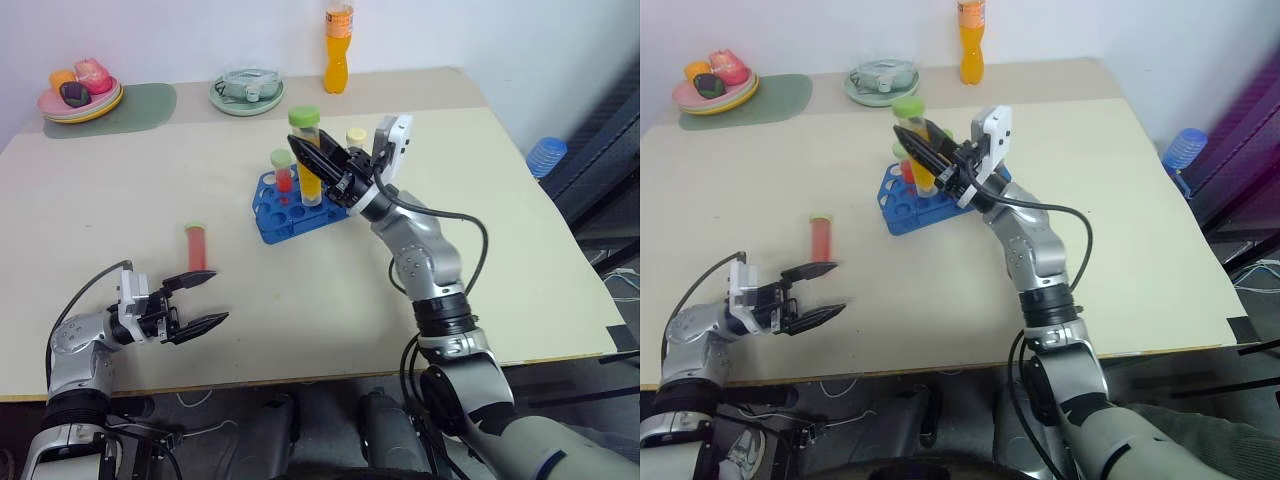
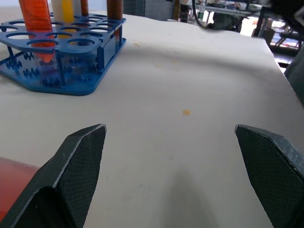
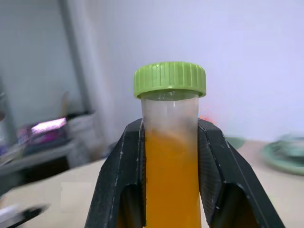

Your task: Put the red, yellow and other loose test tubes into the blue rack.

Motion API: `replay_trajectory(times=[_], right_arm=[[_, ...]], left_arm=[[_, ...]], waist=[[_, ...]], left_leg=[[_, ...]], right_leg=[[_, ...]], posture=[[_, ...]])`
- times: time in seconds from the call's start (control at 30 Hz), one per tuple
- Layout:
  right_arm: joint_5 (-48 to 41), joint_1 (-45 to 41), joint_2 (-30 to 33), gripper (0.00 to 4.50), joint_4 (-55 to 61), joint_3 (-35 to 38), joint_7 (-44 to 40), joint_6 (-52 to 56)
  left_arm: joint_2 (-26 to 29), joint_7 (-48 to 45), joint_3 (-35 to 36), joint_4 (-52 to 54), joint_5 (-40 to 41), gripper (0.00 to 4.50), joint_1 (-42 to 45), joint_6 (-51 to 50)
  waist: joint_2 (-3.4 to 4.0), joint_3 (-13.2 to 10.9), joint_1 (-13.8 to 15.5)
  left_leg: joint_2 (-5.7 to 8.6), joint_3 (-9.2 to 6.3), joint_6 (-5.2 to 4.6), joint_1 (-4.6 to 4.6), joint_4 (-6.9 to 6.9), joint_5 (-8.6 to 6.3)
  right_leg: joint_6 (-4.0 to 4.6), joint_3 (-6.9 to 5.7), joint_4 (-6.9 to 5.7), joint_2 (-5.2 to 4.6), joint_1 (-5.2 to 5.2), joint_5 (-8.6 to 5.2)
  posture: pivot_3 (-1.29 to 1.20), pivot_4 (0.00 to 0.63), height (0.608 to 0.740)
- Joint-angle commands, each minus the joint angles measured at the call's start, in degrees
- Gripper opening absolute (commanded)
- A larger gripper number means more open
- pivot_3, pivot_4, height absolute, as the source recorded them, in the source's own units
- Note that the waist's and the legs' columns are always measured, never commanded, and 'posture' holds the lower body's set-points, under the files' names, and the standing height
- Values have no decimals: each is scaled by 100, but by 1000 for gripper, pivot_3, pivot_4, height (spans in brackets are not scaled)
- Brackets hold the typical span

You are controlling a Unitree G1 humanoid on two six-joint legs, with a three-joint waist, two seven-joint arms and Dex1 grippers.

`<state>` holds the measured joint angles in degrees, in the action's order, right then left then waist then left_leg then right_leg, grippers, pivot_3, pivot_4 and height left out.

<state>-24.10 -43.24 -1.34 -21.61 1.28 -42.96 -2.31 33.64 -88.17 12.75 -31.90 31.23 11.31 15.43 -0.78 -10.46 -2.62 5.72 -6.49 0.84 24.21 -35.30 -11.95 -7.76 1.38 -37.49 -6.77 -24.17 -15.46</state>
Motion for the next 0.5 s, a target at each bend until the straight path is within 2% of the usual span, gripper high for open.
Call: replay_trajectory(times=[0.03,0.23,0.5], right_arm=[[370,-383,-190,808,-1122,184,114,-1441],[907,-899,-253,808,-3236,374,461,-3248],[1235,-1190,-200,808,-4407,542,840,-3942]], left_arm=[[23,163,159,122,44,4500,-81,-123],[44,471,235,782,163,4500,-399,-425],[72,966,372,1907,315,4500,-977,-921]], waist=[[0,0,-6],[2,-1,-70],[4,-3,-148]], left_leg=[[0,0,1,-1,1,1],[-2,0,7,-4,10,4],[-8,-1,20,-5,20,12]], right_leg=[[0,0,0,0,1,0],[1,1,-3,2,1,0],[2,3,-8,9,8,-1]], posture=[[0,150,740],[0,150,740],[0,150,740]])
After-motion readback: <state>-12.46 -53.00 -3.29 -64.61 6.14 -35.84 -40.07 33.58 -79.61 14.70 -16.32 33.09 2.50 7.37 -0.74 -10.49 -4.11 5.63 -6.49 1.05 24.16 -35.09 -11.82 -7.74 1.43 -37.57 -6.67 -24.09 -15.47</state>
